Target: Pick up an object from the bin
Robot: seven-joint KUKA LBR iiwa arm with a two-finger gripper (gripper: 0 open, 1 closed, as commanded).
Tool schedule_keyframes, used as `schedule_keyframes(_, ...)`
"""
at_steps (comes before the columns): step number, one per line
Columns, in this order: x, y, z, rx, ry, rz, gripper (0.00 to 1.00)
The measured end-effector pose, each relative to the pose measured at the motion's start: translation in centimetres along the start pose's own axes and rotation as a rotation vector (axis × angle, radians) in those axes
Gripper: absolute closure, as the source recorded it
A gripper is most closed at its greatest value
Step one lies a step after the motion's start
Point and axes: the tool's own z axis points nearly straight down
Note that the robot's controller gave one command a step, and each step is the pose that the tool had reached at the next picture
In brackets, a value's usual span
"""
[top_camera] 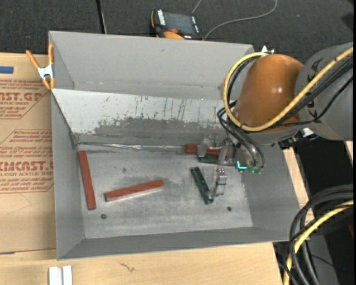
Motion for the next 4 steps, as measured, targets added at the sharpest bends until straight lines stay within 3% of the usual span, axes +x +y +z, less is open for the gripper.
schedule_keyframes(1, -4.8, 5.7, 10.3, -0.002, -0.004, 0.027, 0.00)
schedule_keyframes(2, -4.8, 5.5, 9.8, -0.001, -0.008, 0.030, 1.00)
schedule_keyframes(3, -4.8, 5.5, 9.8, 0.000, -0.008, 0.030, 0.00)
schedule_keyframes(4, 0.8, 13.3, 11.5, -0.003, -0.002, -0.076, 0.00)
